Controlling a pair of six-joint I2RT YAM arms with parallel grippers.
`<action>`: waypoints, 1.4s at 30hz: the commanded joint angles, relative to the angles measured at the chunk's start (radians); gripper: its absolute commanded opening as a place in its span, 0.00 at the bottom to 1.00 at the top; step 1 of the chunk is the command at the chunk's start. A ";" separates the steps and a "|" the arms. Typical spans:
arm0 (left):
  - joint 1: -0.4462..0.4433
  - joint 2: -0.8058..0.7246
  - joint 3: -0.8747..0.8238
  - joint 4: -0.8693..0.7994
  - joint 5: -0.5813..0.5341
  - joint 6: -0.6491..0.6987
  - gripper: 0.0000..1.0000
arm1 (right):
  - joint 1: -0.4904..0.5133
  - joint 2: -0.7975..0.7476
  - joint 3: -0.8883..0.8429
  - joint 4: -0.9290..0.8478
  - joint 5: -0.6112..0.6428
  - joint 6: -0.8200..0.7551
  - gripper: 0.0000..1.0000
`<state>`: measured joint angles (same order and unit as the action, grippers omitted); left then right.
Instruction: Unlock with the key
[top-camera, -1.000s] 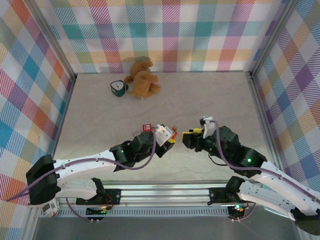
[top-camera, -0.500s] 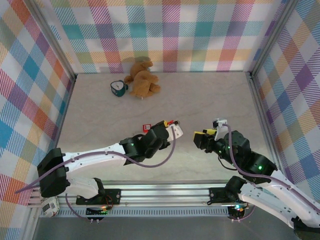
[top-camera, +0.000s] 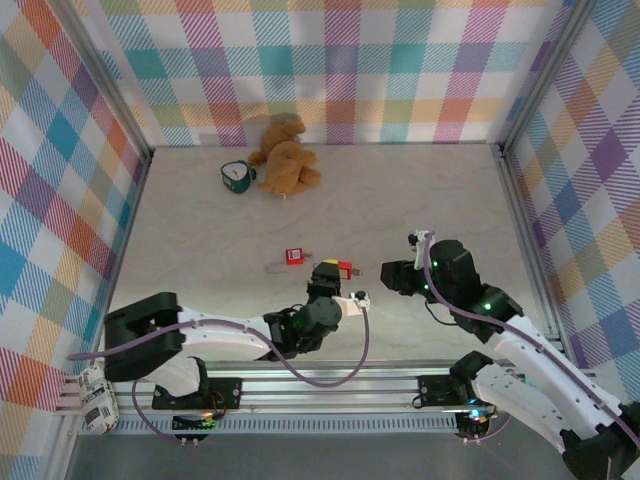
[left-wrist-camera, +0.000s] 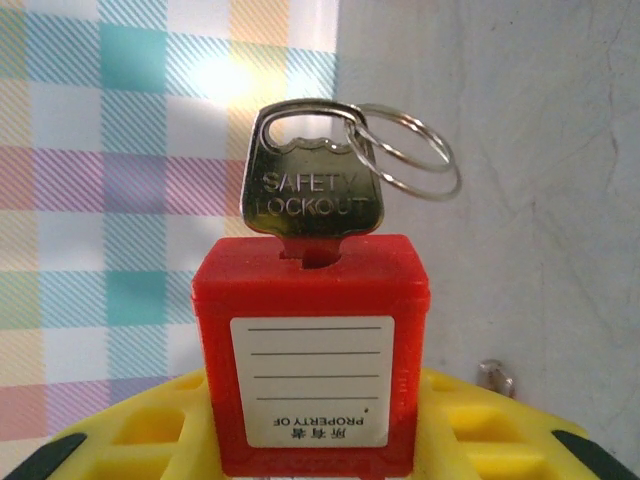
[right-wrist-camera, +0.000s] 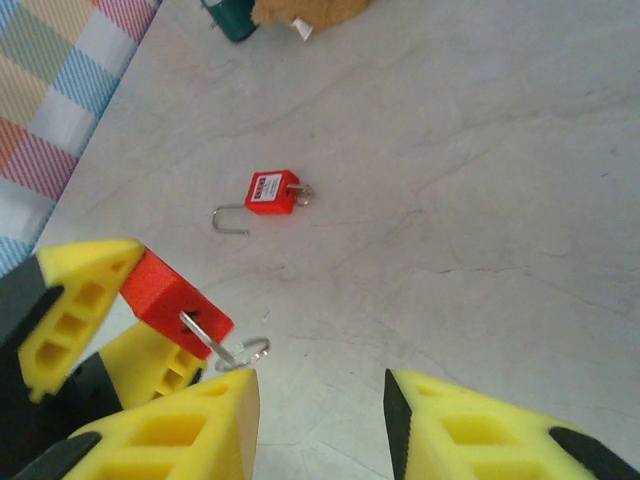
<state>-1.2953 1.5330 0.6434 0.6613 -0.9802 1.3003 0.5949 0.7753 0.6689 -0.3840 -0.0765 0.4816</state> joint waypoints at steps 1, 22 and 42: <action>-0.031 0.095 -0.042 0.395 -0.105 0.206 0.04 | -0.013 0.053 0.011 0.062 -0.151 -0.005 0.38; -0.098 0.342 -0.025 0.687 -0.153 0.314 0.00 | -0.013 0.124 -0.042 0.021 -0.161 -0.005 0.43; -0.137 0.318 -0.021 0.689 -0.172 0.338 0.00 | -0.012 0.187 -0.044 0.022 -0.109 -0.005 0.43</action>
<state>-1.4200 1.8721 0.6064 1.2865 -1.1385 1.6295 0.5854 0.9646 0.6243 -0.3641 -0.1947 0.4854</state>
